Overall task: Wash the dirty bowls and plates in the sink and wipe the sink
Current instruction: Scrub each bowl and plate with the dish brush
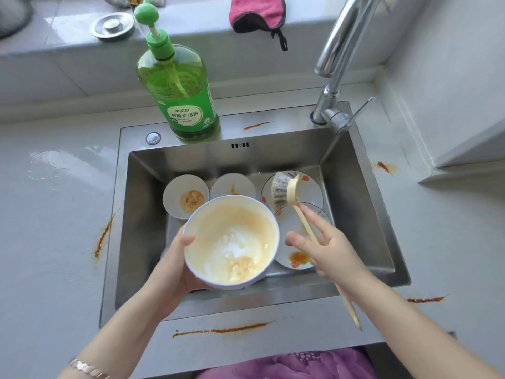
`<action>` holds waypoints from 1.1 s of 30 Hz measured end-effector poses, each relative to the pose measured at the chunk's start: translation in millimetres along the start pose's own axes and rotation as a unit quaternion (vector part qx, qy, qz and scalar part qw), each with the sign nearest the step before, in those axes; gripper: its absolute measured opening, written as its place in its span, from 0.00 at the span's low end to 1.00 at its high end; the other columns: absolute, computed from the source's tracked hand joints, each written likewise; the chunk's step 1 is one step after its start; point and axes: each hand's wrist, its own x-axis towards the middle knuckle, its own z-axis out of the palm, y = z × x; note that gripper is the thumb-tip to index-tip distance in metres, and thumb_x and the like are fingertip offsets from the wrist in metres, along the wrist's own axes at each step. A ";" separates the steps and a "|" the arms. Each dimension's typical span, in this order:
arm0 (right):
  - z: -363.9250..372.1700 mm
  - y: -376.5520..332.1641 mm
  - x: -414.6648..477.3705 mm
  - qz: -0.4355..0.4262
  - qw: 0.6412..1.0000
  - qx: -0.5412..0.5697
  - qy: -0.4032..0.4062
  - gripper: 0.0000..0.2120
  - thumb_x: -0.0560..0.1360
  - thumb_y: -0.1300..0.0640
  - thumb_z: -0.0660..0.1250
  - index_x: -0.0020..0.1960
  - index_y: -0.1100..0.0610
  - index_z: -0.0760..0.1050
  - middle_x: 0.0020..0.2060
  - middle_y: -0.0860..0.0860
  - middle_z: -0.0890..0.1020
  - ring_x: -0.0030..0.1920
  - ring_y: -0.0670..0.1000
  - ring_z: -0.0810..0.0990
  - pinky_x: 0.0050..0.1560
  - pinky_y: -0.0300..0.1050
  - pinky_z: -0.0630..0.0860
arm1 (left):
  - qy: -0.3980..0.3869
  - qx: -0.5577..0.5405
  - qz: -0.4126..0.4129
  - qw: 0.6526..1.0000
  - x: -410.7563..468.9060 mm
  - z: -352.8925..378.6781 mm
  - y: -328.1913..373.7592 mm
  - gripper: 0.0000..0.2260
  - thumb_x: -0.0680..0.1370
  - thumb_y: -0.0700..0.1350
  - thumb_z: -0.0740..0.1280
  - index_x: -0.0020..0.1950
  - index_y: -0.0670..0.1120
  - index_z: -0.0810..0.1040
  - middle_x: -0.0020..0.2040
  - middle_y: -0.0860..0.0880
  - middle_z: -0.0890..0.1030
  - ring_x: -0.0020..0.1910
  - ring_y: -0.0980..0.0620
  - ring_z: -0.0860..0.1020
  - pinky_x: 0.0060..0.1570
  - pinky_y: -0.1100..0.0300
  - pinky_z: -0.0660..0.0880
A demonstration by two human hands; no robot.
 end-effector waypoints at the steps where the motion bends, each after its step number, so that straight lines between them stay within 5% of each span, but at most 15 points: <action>1: 1.6 0.5 0.2 0.038 0.998 0.045 -0.022 0.31 0.66 0.47 0.72 0.66 0.35 0.64 0.48 0.60 0.82 0.20 0.43 0.65 0.22 0.31 0.64 | -0.013 0.003 -0.007 1.000 -0.6 2.0 0.0 0.15 0.80 0.48 0.51 0.54 0.61 0.75 0.50 0.51 0.83 0.46 0.47 0.82 0.40 0.47 0.79; 3: 1.9 1.6 2.0 0.089 0.986 0.125 -0.062 0.33 0.61 0.45 0.72 0.65 0.36 0.65 0.38 0.56 0.80 0.22 0.43 0.56 0.20 0.33 0.54 | -0.029 0.019 -0.024 0.999 0.3 8.3 0.4 0.14 0.80 0.48 0.51 0.55 0.60 0.74 0.49 0.51 0.84 0.43 0.49 0.83 0.36 0.52 0.79; 7: -1.6 5.2 5.8 0.117 0.976 0.160 -0.096 0.28 0.66 0.51 0.73 0.64 0.39 0.69 0.38 0.53 0.70 0.25 0.44 0.55 0.19 0.32 0.52 | -0.070 0.031 -0.045 0.996 1.2 20.3 6.7 0.14 0.81 0.47 0.50 0.56 0.59 0.73 0.44 0.53 0.84 0.39 0.51 0.83 0.31 0.56 0.79; 10: -1.2 8.9 8.6 0.122 0.982 0.141 -0.041 0.20 0.74 0.54 0.65 0.65 0.44 0.70 0.28 0.46 0.71 0.22 0.43 0.57 0.18 0.32 0.53 | -0.047 0.098 0.006 0.994 5.6 30.8 9.5 0.14 0.82 0.45 0.51 0.60 0.58 0.72 0.52 0.53 0.81 0.46 0.55 0.80 0.39 0.57 0.79; 11: -0.3 9.7 10.3 0.122 0.984 0.128 -0.014 0.19 0.75 0.55 0.64 0.66 0.45 0.70 0.26 0.45 0.71 0.20 0.43 0.57 0.17 0.32 0.53 | 0.000 0.199 0.060 0.978 10.0 31.4 8.2 0.14 0.82 0.45 0.53 0.64 0.58 0.70 0.54 0.55 0.78 0.48 0.58 0.77 0.45 0.59 0.76; 13: 1.9 11.4 14.5 0.121 0.988 0.084 0.032 0.20 0.74 0.54 0.64 0.66 0.44 0.70 0.26 0.45 0.71 0.19 0.43 0.59 0.17 0.33 0.55 | 0.073 0.411 0.192 0.888 13.0 30.9 5.8 0.17 0.79 0.50 0.60 0.68 0.57 0.68 0.57 0.58 0.75 0.56 0.61 0.73 0.54 0.64 0.68; 15: 6.1 10.0 16.7 0.120 0.990 0.046 0.065 0.22 0.73 0.53 0.65 0.66 0.42 0.69 0.33 0.45 0.74 0.19 0.40 0.63 0.16 0.32 0.58 | 0.047 0.494 0.286 0.819 8.1 35.9 1.9 0.20 0.74 0.55 0.65 0.65 0.54 0.73 0.58 0.61 0.74 0.59 0.63 0.70 0.57 0.69 0.63; 18: 16.4 8.5 21.6 0.101 0.989 0.031 0.103 0.25 0.72 0.51 0.67 0.69 0.44 0.67 0.48 0.48 0.79 0.31 0.40 0.68 0.23 0.31 0.64 | -0.047 0.548 0.273 0.789 -3.3 53.3 -7.7 0.13 0.71 0.53 0.70 0.55 0.54 0.77 0.49 0.60 0.78 0.52 0.59 0.74 0.52 0.64 0.70; 21: 25.1 1.8 23.5 0.070 0.992 0.014 0.104 0.26 0.71 0.48 0.68 0.68 0.45 0.67 0.51 0.47 0.78 0.35 0.40 0.70 0.33 0.35 0.65 | -0.011 0.629 0.310 0.713 -4.5 63.4 -13.6 0.06 0.74 0.46 0.67 0.46 0.46 0.73 0.40 0.51 0.75 0.42 0.49 0.72 0.41 0.56 0.68; 23: 22.0 -6.1 19.2 0.046 0.996 -0.015 0.080 0.23 0.72 0.42 0.66 0.66 0.42 0.68 0.49 0.49 0.81 0.28 0.39 0.70 0.29 0.35 0.64 | 0.029 0.555 0.306 0.773 -0.4 59.7 -11.7 0.06 0.72 0.42 0.69 0.41 0.42 0.73 0.35 0.48 0.74 0.37 0.48 0.70 0.35 0.56 0.65; 25: 9.5 -13.2 13.3 0.012 0.996 -0.045 0.070 0.18 0.77 0.43 0.59 0.66 0.39 0.68 0.40 0.54 0.83 0.19 0.40 0.68 0.22 0.37 0.63 | 0.021 0.406 0.240 0.881 3.9 48.4 -1.9 0.07 0.68 0.39 0.73 0.40 0.41 0.76 0.34 0.49 0.76 0.33 0.52 0.72 0.33 0.61 0.68; 27: -5.0 -17.2 5.7 -0.048 0.988 -0.128 0.069 0.17 0.80 0.48 0.55 0.67 0.37 0.67 0.33 0.50 0.81 0.22 0.43 0.70 0.25 0.32 0.68 | -0.011 0.269 0.186 0.945 5.6 36.3 8.2 0.11 0.64 0.40 0.75 0.45 0.42 0.80 0.37 0.47 0.81 0.35 0.55 0.78 0.35 0.64 0.74; 29: -7.9 -17.2 -6.4 -0.103 0.966 -0.237 0.032 0.17 0.80 0.51 0.57 0.64 0.32 0.66 0.40 0.41 0.82 0.30 0.44 0.76 0.34 0.30 0.71 | -0.027 0.216 0.170 0.961 4.3 30.9 12.6 0.14 0.63 0.38 0.74 0.47 0.40 0.80 0.38 0.46 0.82 0.35 0.54 0.79 0.34 0.65 0.76; 33: 11.0 -14.3 -32.2 -0.166 0.913 -0.362 -0.086 0.17 0.78 0.49 0.60 0.58 0.26 0.67 0.43 0.40 0.84 0.39 0.47 0.81 0.43 0.46 0.77 | -0.050 0.250 0.186 0.949 -0.7 28.0 13.2 0.12 0.61 0.37 0.75 0.42 0.37 0.79 0.33 0.51 0.79 0.33 0.60 0.75 0.35 0.69 0.73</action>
